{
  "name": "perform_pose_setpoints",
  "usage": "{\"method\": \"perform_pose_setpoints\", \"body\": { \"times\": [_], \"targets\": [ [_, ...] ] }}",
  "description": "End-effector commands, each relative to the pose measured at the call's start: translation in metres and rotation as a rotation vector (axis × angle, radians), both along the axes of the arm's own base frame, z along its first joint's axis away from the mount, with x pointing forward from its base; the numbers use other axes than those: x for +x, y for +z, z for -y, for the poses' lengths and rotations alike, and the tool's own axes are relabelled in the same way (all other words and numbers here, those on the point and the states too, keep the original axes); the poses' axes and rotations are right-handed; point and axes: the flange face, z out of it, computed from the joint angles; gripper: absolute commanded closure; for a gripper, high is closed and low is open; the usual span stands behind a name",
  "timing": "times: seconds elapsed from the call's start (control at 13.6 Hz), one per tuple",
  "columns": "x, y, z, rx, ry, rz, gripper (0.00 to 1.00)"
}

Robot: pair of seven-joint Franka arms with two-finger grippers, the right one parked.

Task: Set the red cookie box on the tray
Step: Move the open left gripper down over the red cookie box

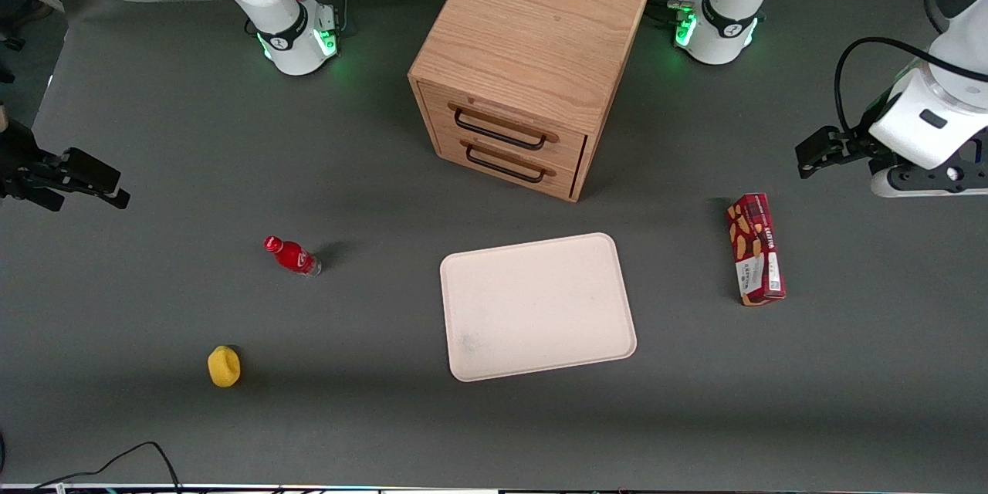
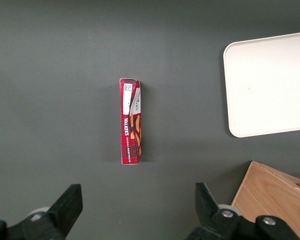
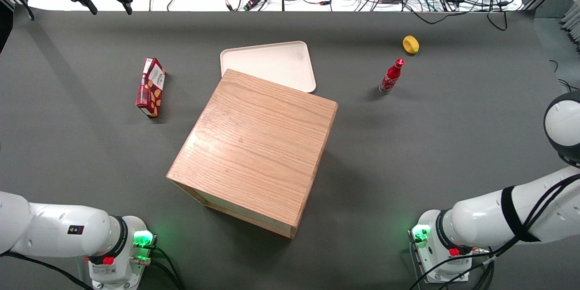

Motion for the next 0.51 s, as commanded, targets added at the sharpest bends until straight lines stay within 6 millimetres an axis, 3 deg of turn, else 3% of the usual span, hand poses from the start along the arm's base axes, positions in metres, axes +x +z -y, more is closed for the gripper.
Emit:
{"method": "perform_pose_setpoints", "body": {
  "times": [0.0, 0.44],
  "targets": [
    [0.002, 0.007, 0.000, -0.002, 0.005, 0.006, 0.00],
    [0.013, -0.014, 0.001, 0.001, 0.016, -0.031, 0.00]
  ]
}}
